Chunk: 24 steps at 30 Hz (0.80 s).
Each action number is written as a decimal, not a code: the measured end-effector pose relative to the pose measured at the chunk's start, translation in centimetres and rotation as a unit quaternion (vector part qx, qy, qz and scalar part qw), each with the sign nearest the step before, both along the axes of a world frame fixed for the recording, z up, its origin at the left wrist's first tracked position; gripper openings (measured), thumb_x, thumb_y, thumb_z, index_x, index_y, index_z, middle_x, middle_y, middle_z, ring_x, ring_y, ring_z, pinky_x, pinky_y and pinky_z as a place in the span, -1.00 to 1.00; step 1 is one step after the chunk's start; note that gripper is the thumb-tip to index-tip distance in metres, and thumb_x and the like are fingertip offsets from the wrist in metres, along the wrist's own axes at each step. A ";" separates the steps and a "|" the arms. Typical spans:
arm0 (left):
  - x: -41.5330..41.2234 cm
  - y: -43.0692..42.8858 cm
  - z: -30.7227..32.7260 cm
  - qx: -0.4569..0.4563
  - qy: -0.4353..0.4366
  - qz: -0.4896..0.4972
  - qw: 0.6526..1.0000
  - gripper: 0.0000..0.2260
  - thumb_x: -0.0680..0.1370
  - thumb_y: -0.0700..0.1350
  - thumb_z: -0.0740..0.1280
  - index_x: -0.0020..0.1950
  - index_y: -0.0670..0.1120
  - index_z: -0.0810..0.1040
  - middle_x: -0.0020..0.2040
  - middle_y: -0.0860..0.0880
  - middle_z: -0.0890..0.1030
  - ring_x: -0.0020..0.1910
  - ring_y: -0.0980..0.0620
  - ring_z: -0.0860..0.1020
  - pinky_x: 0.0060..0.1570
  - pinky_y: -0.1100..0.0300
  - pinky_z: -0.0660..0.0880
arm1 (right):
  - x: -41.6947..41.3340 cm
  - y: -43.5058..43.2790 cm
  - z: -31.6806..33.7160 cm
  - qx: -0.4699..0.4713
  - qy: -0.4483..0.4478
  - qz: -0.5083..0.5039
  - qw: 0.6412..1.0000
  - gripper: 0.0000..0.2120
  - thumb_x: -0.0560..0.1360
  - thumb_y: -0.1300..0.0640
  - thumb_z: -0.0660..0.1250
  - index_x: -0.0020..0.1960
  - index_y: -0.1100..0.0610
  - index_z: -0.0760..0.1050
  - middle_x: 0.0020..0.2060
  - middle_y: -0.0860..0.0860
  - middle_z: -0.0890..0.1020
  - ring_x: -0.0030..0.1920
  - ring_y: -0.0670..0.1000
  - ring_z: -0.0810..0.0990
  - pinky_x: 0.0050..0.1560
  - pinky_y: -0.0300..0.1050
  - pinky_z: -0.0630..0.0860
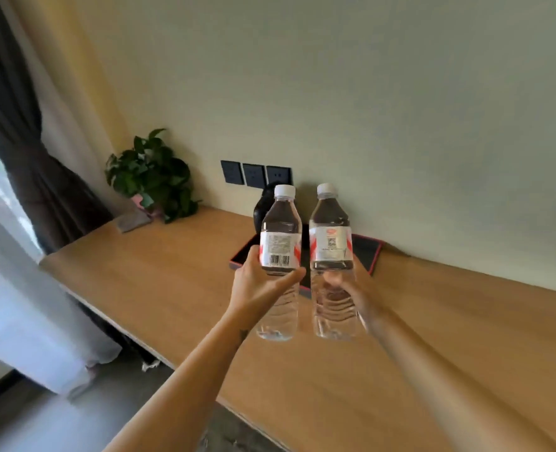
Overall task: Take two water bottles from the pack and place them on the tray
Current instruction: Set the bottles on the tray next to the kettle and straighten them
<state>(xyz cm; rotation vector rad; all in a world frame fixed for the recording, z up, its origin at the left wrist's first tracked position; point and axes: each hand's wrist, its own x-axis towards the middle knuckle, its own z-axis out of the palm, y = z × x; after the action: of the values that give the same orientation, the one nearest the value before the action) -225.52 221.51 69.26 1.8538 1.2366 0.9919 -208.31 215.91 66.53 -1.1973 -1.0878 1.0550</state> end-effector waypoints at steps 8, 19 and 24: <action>7.9 15.1 -2.9 -0.048 0.035 -0.147 0.987 -0.44 0.26 0.08 0.53 0.17 0.02 0.39 -0.04 0.08 0.63 -0.09 0.17 0.61 -0.10 0.29 0.52 | 7.0 9.9 -1.7 -0.064 -0.048 -0.135 0.988 -0.37 0.19 0.01 0.50 0.18 -0.21 0.33 0.09 -0.11 0.57 0.14 -0.03 0.55 0.16 0.00 0.47; 17.4 28.0 -9.6 -0.130 -0.055 -0.306 0.942 -0.63 0.40 0.11 0.36 0.13 0.13 0.33 0.00 0.18 0.56 -0.01 0.25 0.57 0.01 0.26 0.53 | 13.0 20.1 -6.2 -0.112 -0.076 -0.302 0.944 -0.28 0.17 0.28 0.58 0.23 0.07 0.35 0.16 0.08 0.58 0.15 0.06 0.56 0.15 0.04 0.54; 20.1 30.2 -11.7 -0.151 -0.065 -0.357 0.920 -0.58 0.37 -0.09 0.46 0.07 0.24 0.35 0.04 0.18 0.56 0.02 0.32 0.57 -0.08 0.43 0.50 | 15.5 21.5 -8.3 -0.138 -0.129 -0.336 0.923 -0.39 0.17 0.32 0.57 0.06 -0.08 0.40 -0.06 -0.16 0.61 -0.11 -0.24 0.61 -0.22 -0.44 0.53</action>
<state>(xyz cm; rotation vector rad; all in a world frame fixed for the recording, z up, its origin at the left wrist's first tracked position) -205.41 251.70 57.59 1.7429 0.5084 0.4713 -192.79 237.42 58.28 -1.8086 -0.6340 0.5266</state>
